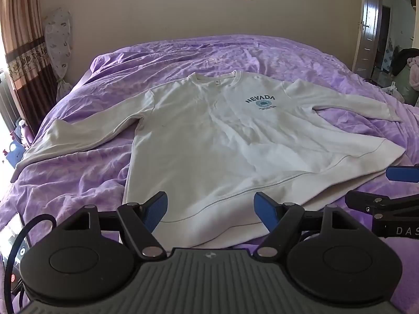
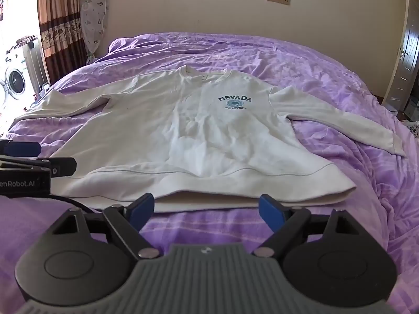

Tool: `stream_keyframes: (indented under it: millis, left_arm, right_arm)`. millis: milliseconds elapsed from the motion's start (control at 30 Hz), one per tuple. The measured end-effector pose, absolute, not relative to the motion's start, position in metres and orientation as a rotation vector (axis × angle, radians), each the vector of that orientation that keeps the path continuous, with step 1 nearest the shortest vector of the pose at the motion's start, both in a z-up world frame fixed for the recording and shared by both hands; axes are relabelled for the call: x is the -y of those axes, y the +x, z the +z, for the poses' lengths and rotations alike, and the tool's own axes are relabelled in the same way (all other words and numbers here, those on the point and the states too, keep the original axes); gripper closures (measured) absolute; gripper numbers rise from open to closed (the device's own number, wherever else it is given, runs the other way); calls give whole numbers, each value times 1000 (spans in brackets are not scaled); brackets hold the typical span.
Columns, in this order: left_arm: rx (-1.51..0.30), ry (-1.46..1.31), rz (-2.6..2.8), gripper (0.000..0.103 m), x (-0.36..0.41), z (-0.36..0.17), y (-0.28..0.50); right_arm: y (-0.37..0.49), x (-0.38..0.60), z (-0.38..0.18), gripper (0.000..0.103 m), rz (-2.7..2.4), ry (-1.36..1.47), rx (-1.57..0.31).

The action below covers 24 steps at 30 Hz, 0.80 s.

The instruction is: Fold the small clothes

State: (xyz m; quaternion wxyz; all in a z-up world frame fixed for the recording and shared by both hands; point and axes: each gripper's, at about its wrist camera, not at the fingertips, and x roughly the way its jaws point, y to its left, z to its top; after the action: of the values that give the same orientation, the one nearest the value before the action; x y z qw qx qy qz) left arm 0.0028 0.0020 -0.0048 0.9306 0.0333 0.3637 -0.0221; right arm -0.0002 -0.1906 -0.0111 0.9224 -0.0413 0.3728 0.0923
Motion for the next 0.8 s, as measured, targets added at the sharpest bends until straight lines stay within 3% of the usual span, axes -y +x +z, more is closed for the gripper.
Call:
stream_keyframes:
  millis: [800]
  left_arm:
    - [-746,69,-44,15,0,-4,5]
  right_arm:
    - [3,188,-16,20,188,-91,-772]
